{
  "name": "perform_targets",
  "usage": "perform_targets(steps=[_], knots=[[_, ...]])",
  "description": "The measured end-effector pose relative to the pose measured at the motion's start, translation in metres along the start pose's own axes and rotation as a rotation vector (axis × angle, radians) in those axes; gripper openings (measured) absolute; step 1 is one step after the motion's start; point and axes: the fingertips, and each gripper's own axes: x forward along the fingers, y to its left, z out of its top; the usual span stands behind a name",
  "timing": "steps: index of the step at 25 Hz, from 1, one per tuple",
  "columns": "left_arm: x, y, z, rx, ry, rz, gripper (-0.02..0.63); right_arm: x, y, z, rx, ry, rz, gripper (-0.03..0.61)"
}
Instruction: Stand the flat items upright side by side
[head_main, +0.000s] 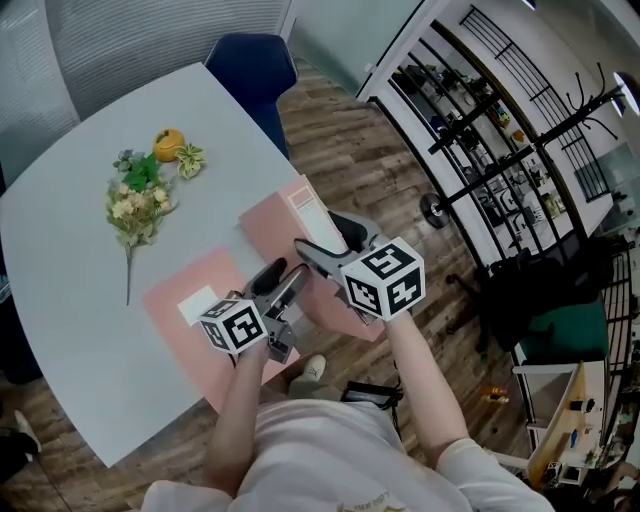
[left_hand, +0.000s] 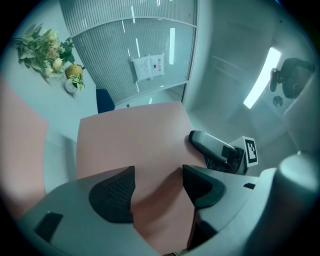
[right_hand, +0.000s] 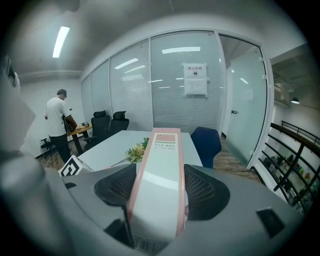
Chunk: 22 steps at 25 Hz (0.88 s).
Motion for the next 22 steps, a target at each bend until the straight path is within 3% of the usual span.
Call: perform_targets(steps=[22], knots=[[0.004, -0.012, 0.001, -0.024, -0.006, -0.032, 0.296, -0.016, -0.001, 0.015, -0.018, -0.092, -0.049, 0.311]])
